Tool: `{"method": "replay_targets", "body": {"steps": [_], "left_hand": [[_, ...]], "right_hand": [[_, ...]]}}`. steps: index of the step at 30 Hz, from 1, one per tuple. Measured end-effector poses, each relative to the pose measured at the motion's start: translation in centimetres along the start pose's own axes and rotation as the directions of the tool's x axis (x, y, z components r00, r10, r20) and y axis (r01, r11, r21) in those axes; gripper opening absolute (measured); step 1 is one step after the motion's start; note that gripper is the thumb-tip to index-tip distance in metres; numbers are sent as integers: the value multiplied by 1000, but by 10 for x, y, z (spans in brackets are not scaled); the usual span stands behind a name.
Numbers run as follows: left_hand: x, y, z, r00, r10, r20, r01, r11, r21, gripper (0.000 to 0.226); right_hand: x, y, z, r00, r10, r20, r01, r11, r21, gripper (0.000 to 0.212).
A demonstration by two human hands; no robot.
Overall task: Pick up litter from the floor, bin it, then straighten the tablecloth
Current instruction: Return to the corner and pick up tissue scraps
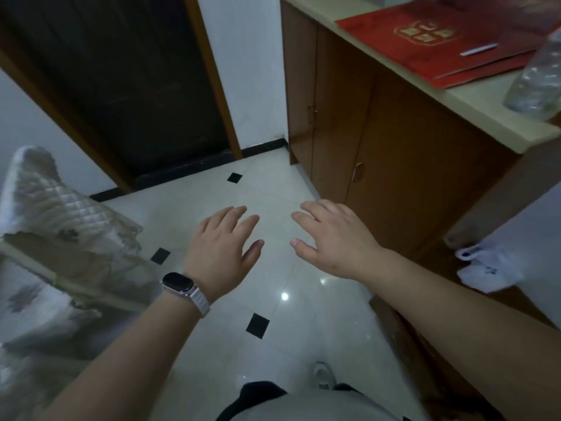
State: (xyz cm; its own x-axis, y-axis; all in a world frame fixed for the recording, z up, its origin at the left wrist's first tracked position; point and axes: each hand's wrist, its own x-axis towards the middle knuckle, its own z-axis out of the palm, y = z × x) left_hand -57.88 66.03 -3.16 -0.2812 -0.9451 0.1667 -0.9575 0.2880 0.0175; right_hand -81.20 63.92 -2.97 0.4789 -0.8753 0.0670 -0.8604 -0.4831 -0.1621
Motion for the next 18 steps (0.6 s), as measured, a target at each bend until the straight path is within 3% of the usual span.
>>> {"method": "replay_targets", "body": {"steps": [9, 18], "left_hand": [[65, -63, 15, 996, -79, -47, 79, 997, 0, 49], [175, -206, 50, 994, -87, -71, 85, 996, -40, 49]], "right_hand": [[119, 15, -2, 995, -99, 18, 99, 995, -18, 54], [301, -5, 27, 994, -99, 41, 100, 994, -35, 53]]}}
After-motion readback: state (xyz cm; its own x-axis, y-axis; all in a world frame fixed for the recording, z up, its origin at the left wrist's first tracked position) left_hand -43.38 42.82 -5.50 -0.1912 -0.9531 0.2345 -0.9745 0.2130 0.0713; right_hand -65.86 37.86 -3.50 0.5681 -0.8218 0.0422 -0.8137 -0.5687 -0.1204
